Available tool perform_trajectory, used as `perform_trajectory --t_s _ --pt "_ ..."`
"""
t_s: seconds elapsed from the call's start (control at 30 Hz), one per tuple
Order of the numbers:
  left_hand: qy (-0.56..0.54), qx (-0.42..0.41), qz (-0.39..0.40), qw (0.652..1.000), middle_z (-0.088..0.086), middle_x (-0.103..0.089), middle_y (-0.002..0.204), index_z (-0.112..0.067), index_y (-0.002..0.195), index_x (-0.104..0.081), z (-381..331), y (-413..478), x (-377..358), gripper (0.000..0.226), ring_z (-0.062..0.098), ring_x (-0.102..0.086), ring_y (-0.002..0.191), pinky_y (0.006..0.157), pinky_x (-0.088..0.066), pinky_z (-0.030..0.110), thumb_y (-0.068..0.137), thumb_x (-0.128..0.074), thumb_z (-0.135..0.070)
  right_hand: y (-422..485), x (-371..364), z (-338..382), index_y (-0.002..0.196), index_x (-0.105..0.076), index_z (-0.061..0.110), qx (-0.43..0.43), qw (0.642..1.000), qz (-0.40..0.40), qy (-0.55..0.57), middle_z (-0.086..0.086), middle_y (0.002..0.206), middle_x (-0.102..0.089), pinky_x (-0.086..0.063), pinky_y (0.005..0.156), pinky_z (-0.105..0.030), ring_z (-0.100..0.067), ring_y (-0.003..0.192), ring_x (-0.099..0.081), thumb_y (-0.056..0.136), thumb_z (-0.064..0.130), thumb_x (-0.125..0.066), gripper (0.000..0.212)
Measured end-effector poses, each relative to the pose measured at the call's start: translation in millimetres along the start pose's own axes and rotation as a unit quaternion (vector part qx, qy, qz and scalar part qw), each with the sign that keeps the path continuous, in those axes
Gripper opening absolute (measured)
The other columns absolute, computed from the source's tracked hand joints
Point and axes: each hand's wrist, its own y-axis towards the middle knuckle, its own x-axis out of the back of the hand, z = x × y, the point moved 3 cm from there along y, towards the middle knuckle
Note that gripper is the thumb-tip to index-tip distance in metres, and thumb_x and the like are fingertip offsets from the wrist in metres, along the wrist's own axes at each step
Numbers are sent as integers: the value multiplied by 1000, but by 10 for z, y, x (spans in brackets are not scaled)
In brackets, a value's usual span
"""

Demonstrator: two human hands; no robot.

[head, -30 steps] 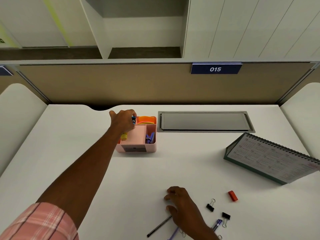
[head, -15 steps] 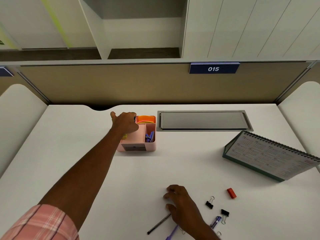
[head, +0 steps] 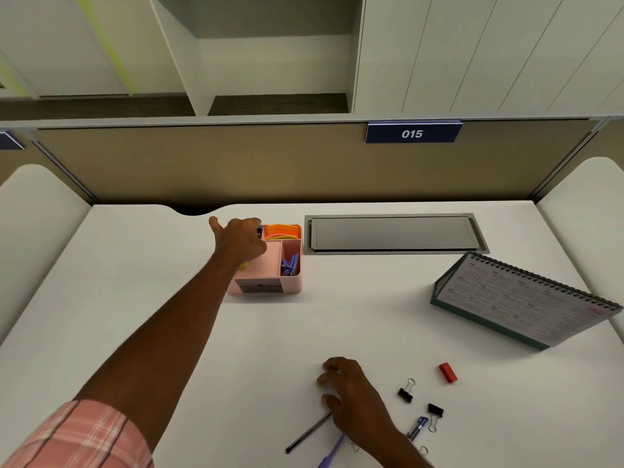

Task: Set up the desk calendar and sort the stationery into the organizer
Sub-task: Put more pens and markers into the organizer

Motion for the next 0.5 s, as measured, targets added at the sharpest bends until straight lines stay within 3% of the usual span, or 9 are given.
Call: perform_trajectory --t_s 0.13,0.3,0.5 --pt "-18 13 -44 999 6 -70 124 -22 139 -59 -4 -24 39 54 27 -55 129 118 -11 62 87 -69 -29 -5 -11 -15 125 -64 32 3 1000 2 2 18 145 -41 -39 97 -11 1 136 -39 89 26 -63 36" --pt "-129 8 -150 980 5 -68 127 -22 134 -63 -145 -247 145 50 22 -52 133 117 -11 58 84 -64 -13 7 -20 -34 126 -63 31 0 1000 6 1 17 146 -41 -39 96 -11 0 136 -41 91 25 -62 36" --pt "-262 7 -226 938 -2 -72 119 -30 129 -65 -448 -917 220 38 22 -61 115 109 -33 50 92 -61 -19 10 16 -48 125 -64 32 11 1000 1 12 13 144 -48 -41 102 -16 -5 134 -45 96 14 -59 35"
